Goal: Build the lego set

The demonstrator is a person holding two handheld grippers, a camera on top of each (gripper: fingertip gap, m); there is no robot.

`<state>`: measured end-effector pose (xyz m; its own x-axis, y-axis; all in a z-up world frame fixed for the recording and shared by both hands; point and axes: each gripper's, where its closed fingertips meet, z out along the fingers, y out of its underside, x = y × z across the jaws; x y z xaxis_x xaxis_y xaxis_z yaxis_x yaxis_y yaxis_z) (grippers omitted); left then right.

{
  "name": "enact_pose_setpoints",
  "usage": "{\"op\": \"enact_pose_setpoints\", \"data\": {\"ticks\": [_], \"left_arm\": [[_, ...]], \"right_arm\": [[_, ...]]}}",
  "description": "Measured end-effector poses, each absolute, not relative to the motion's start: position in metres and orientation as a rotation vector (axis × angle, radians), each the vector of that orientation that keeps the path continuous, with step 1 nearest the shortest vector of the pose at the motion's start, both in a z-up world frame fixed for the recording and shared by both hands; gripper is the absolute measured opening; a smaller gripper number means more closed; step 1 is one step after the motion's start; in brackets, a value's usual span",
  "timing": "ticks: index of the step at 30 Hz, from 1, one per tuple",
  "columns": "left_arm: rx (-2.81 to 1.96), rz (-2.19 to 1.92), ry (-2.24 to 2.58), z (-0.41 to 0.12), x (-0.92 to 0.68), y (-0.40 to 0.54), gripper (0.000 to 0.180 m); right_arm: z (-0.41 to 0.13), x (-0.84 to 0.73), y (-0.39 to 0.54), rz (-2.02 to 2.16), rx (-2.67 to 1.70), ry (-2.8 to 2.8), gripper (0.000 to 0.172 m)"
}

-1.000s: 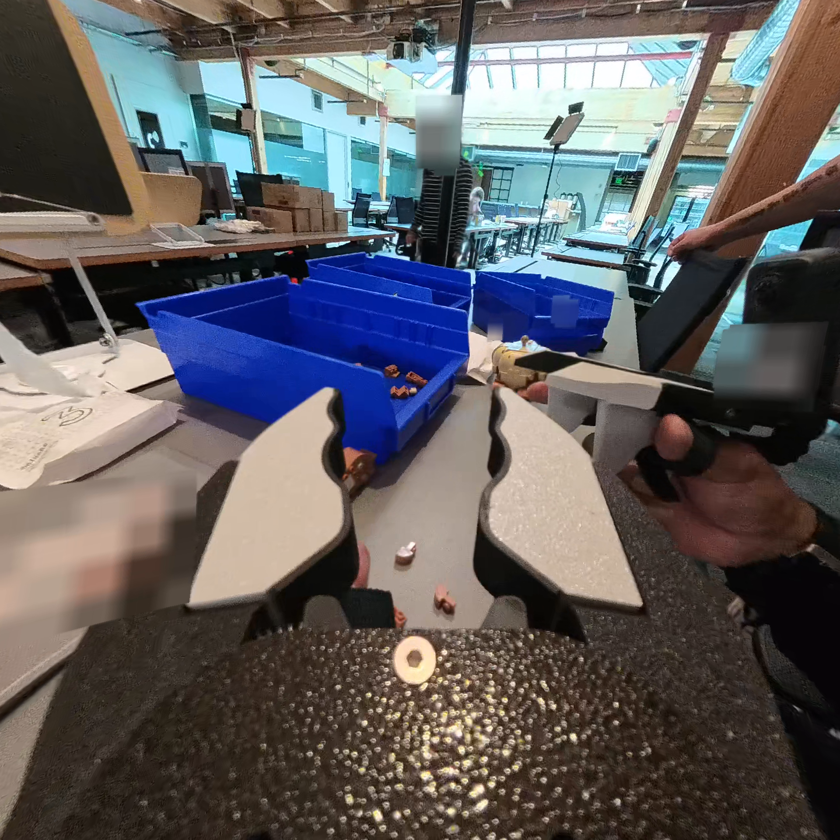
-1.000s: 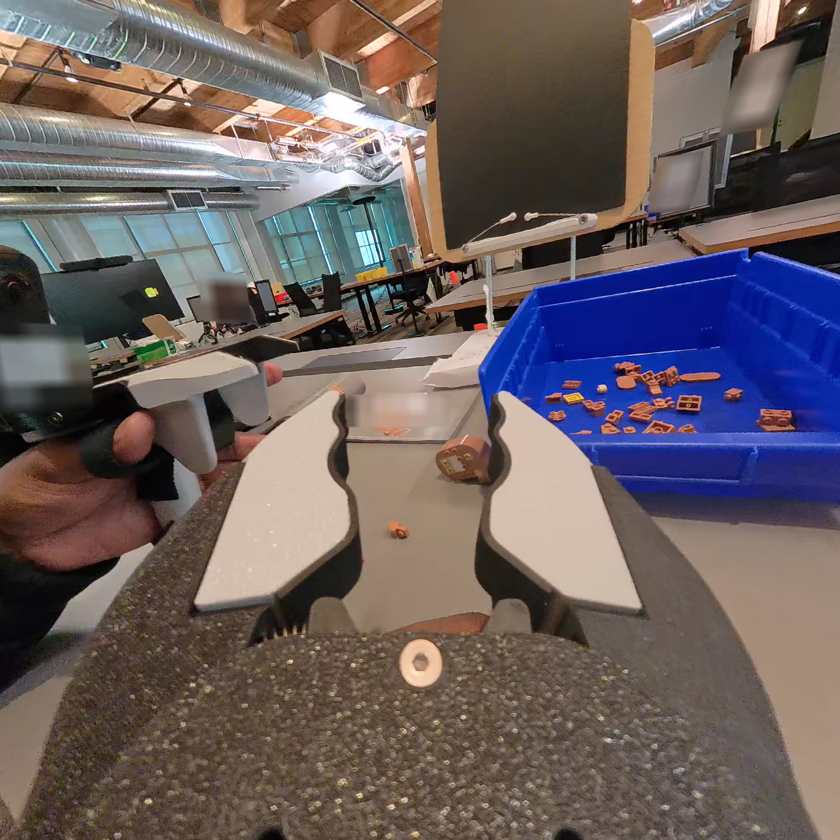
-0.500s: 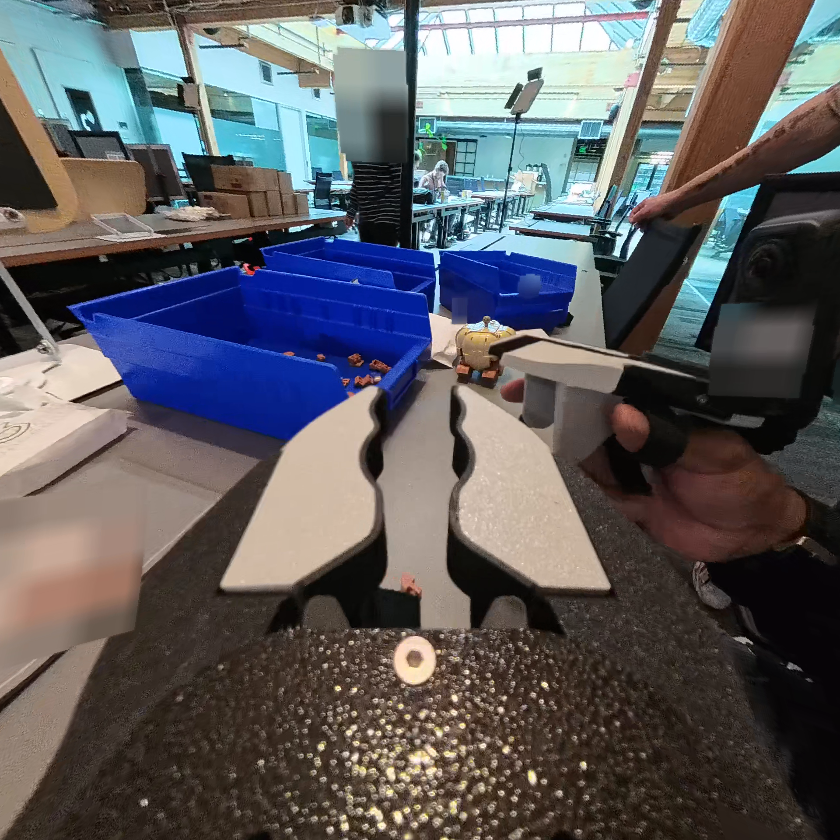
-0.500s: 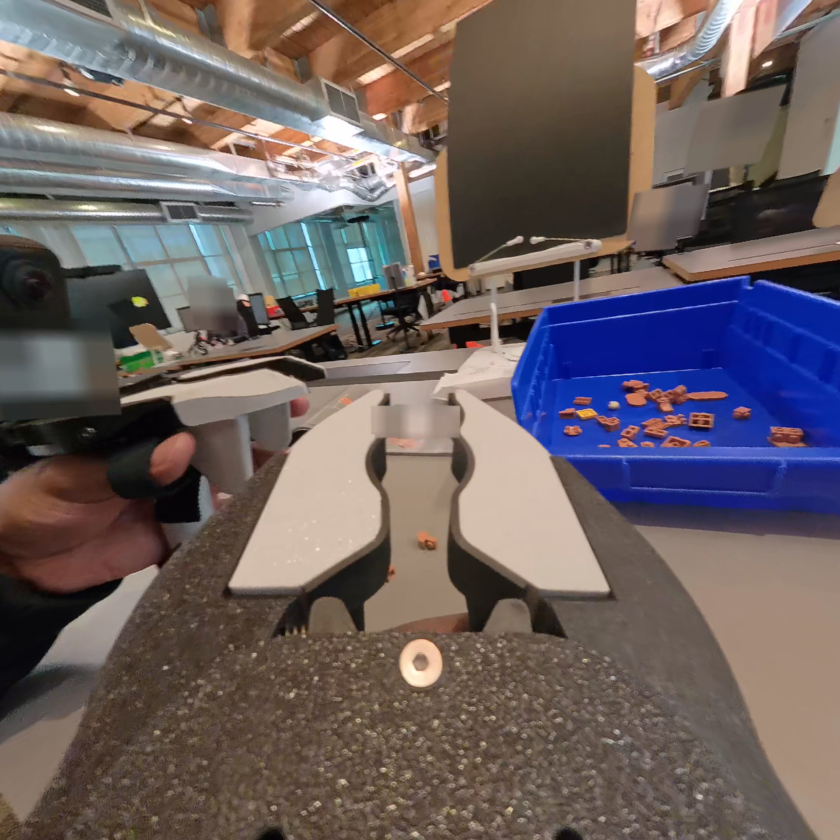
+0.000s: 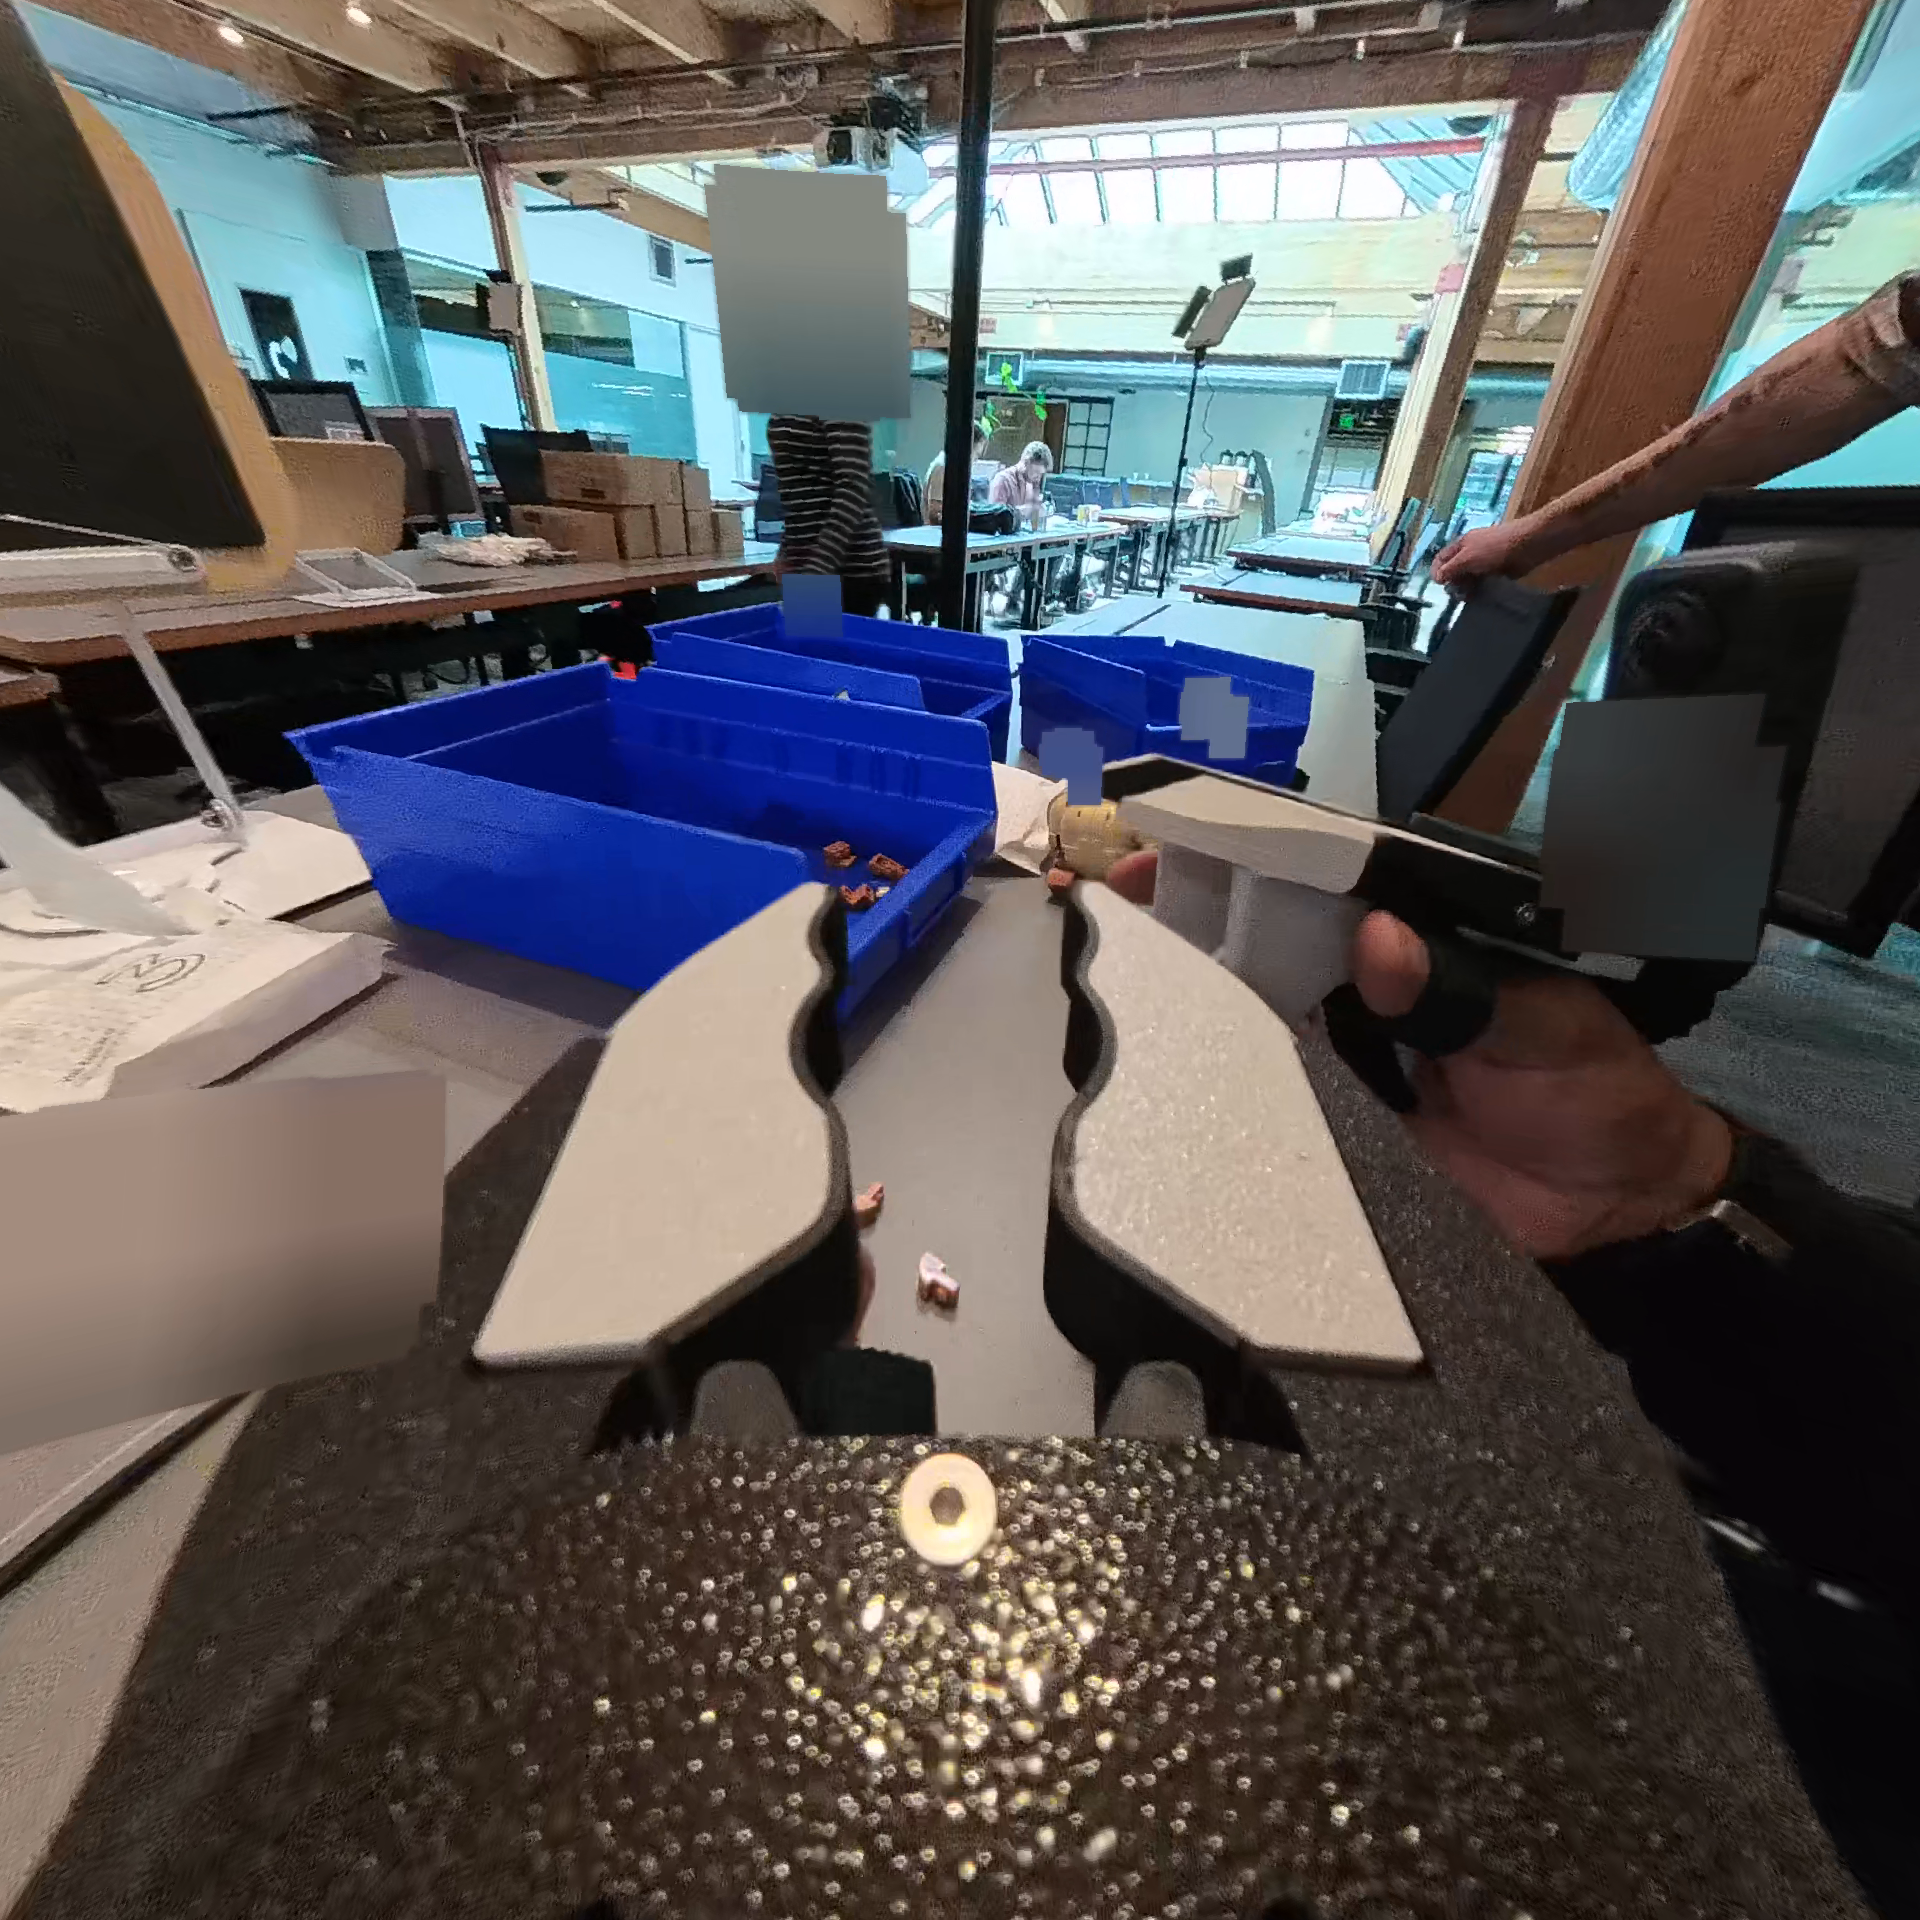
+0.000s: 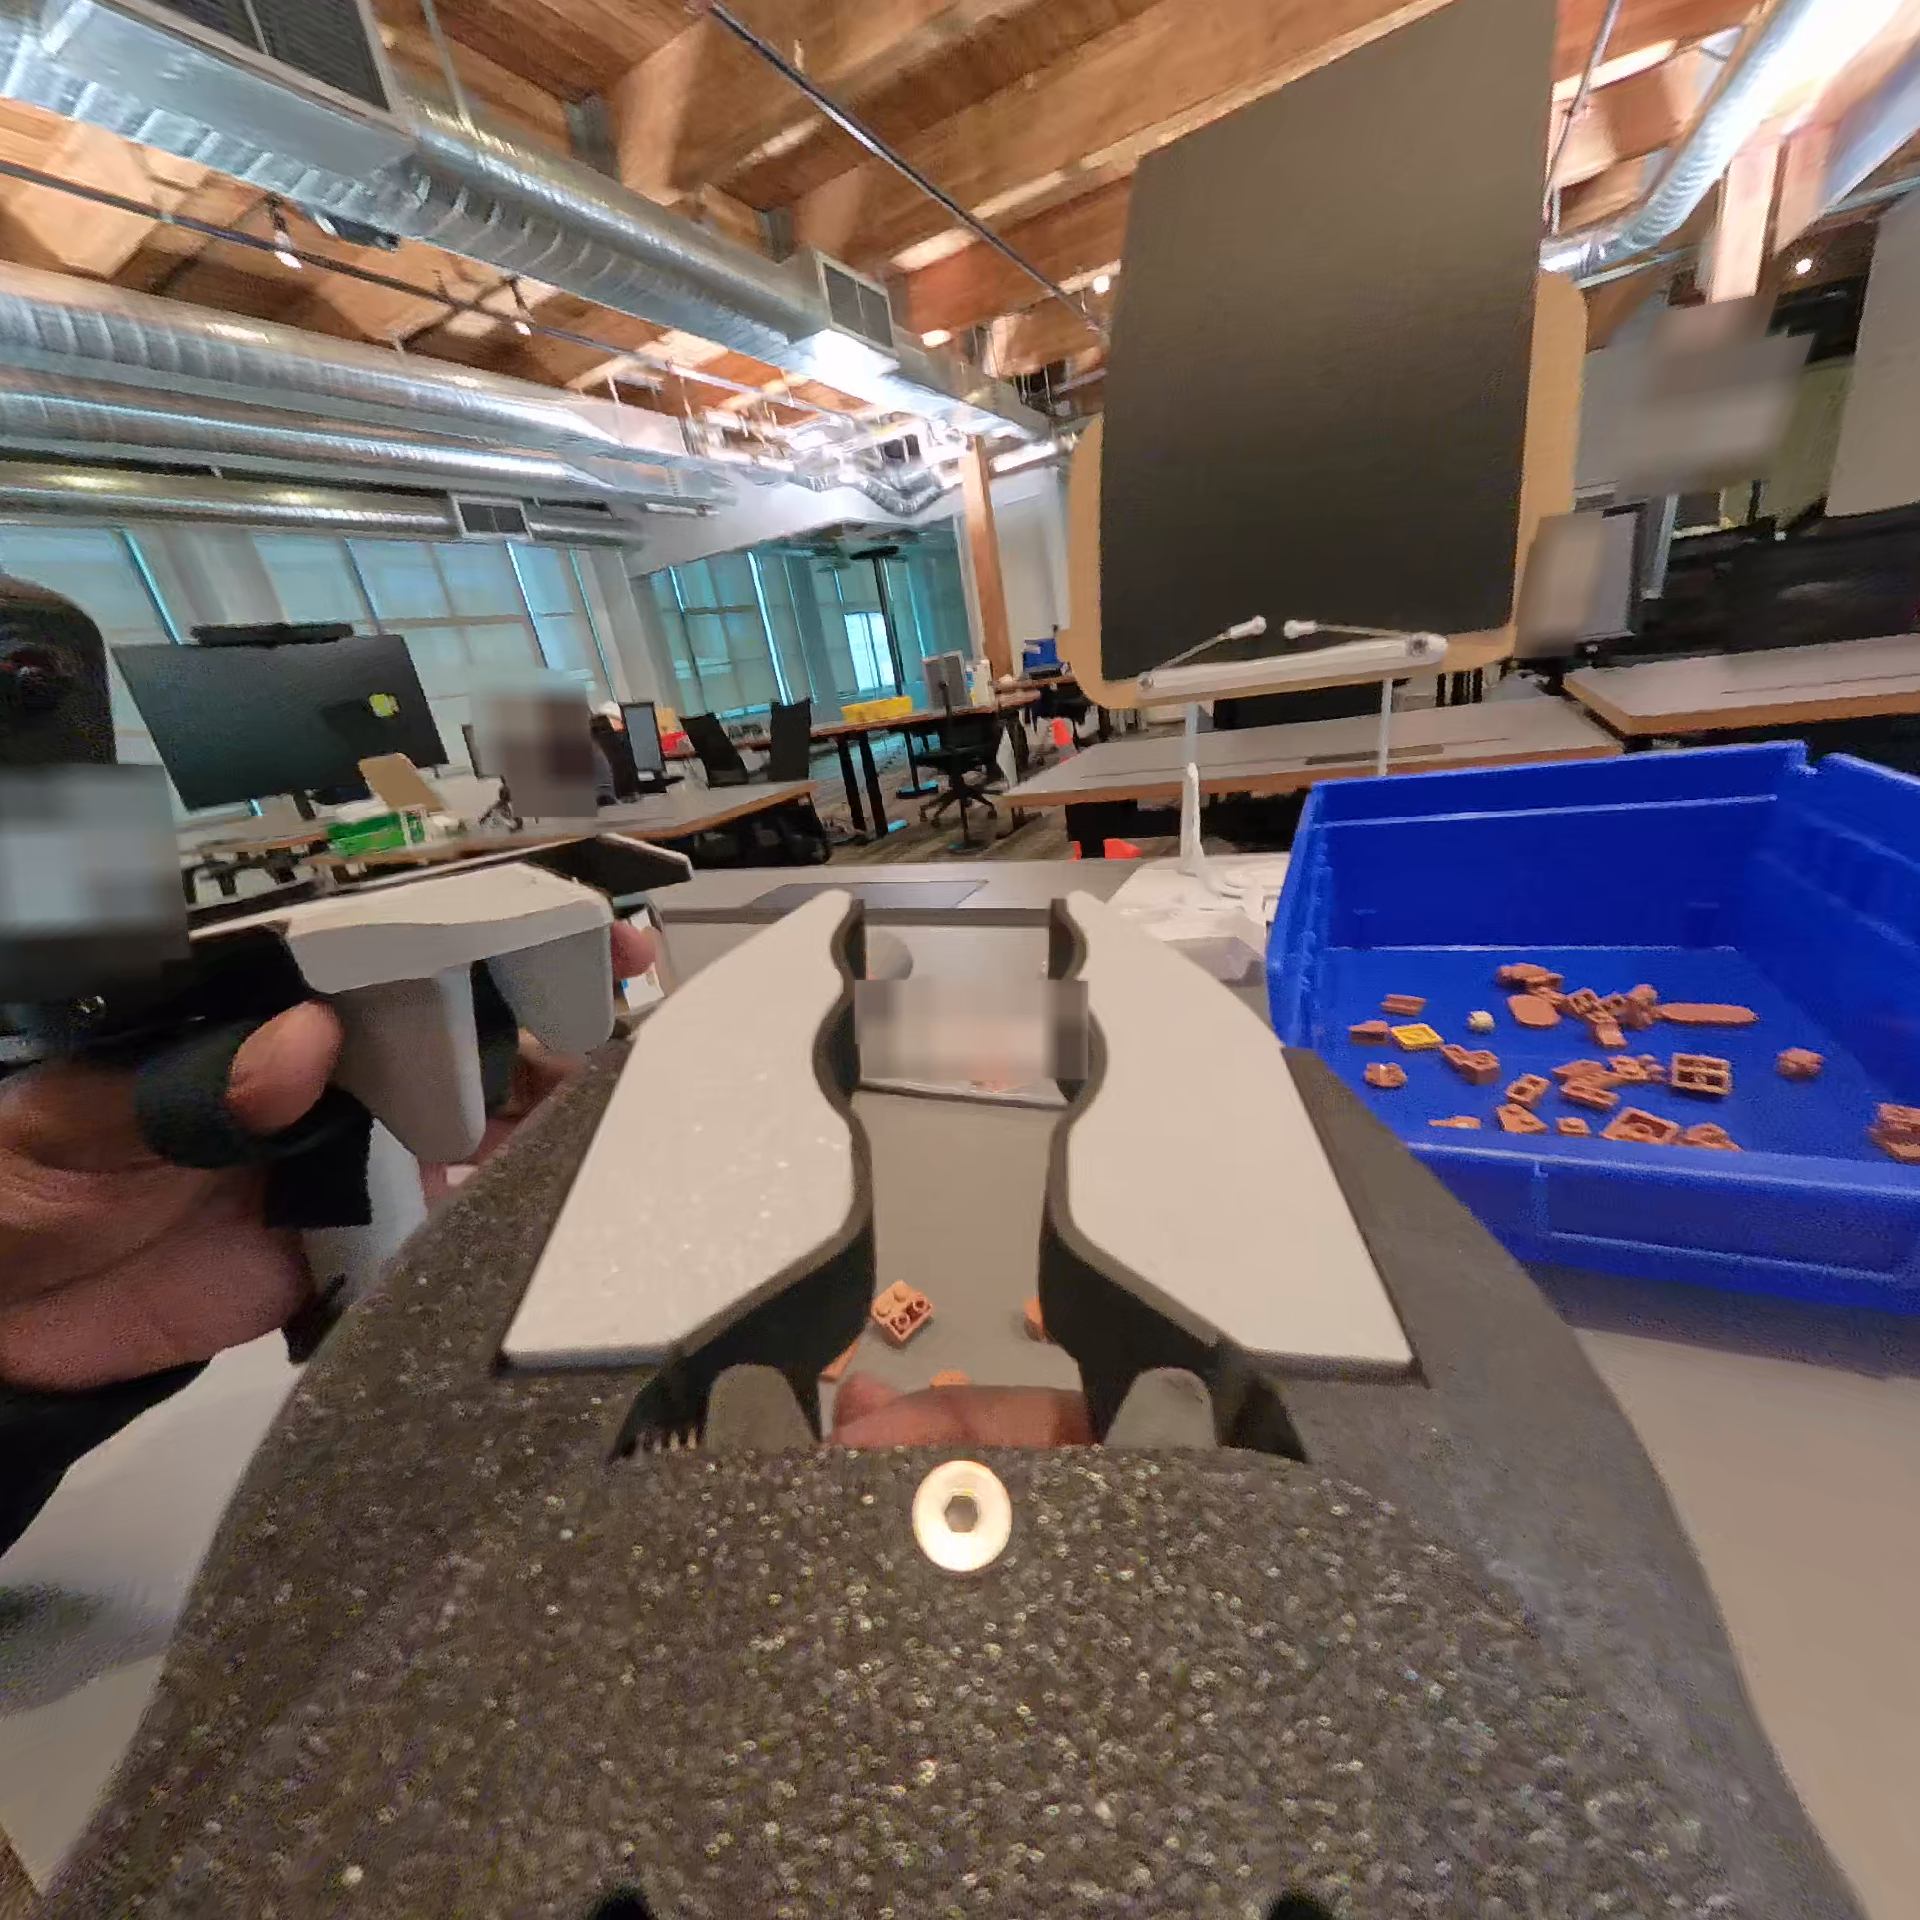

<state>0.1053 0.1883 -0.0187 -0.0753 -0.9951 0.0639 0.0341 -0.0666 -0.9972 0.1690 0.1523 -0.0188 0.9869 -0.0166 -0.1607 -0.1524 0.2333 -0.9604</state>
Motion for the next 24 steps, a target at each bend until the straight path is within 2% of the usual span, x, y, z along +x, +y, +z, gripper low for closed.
{"op": "enact_pose_setpoints", "data": {"ticks": [3, 6, 9, 12, 17, 20, 24], "left_arm": [[-1.202, -1.318, 1.109, -0.012, 0.097, 0.198, 0.045], [-1.207, -1.330, 1.077, -0.009, 0.089, 0.202, 0.044], [-1.203, -1.319, 1.023, -0.004, 0.081, 0.206, 0.048], [-1.195, -1.297, 1.036, -0.003, 0.075, 0.207, 0.047], [-1.194, -1.234, 0.983, -0.001, 0.064, 0.216, 0.053], [-1.190, -1.282, 0.985, 0.000, 0.061, 0.213, 0.048], [-1.192, -1.250, 0.968, -0.002, 0.061, 0.216, 0.050]], "right_arm": [[-0.014, 0.171, 0.155, 0.075, -1.298, 0.156, 0.043], [-0.009, 0.166, 0.160, 0.106, -1.289, 0.135, 0.037], [-0.004, 0.166, 0.164, 0.095, -1.256, 0.136, 0.044], [-0.003, 0.159, 0.171, 0.141, -1.262, 0.104, 0.036], [0.003, 0.159, 0.179, 0.178, -1.223, 0.125, 0.061], [0.003, 0.155, 0.182, 0.209, -1.217, 0.111, 0.047], [0.001, 0.150, 0.187, 0.210, -1.226, 0.099, 0.052]]}}
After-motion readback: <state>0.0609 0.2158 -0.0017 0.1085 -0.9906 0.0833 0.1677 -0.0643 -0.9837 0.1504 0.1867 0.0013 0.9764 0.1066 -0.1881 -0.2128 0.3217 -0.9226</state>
